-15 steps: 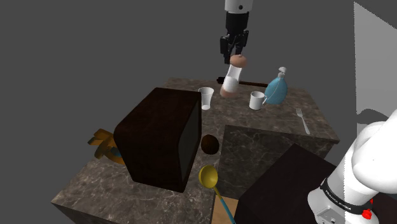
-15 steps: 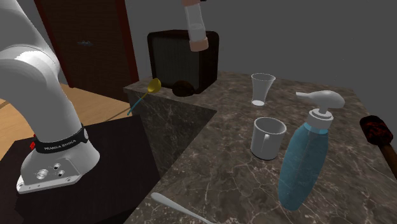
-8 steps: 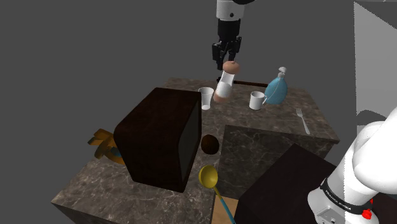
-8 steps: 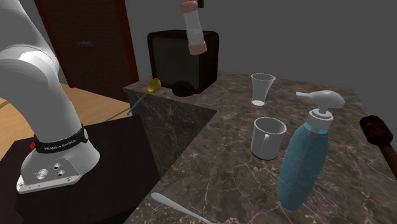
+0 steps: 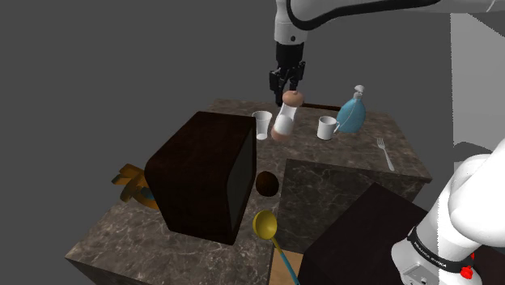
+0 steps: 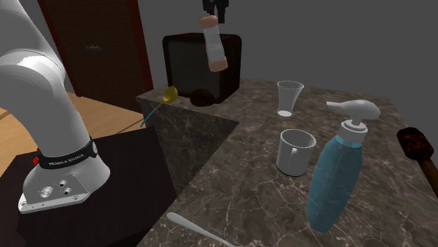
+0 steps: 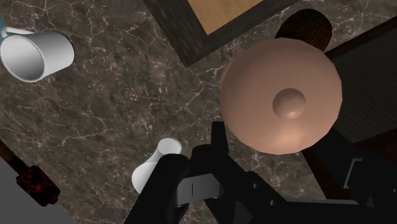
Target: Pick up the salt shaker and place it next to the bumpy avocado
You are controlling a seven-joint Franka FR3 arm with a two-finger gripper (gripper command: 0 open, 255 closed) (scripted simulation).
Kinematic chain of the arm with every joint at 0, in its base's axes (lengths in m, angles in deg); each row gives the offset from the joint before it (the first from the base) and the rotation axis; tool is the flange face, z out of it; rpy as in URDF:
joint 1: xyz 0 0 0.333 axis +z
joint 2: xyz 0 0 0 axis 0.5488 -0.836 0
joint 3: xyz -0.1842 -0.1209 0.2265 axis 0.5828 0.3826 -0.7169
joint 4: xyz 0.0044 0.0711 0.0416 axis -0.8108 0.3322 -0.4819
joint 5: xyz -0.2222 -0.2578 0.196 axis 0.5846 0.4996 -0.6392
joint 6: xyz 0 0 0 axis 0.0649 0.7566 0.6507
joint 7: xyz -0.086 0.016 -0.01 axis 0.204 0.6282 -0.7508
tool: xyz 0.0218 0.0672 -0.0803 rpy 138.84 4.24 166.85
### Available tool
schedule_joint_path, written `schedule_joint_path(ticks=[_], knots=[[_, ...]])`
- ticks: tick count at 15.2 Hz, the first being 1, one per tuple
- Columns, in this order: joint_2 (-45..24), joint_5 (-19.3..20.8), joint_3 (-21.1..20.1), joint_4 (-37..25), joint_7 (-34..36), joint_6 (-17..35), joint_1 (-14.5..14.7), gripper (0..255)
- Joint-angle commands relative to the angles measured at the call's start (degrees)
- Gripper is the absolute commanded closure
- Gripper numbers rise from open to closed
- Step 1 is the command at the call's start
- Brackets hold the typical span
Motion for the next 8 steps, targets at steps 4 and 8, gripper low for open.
schedule_joint_path(ticks=[4,8], knots=[[0.30,0.00,0.05,4.21,0.14,3.96,-0.02,255],[0.33,0.04,0.04,7.33,0.32,7.03,-0.01,255]])
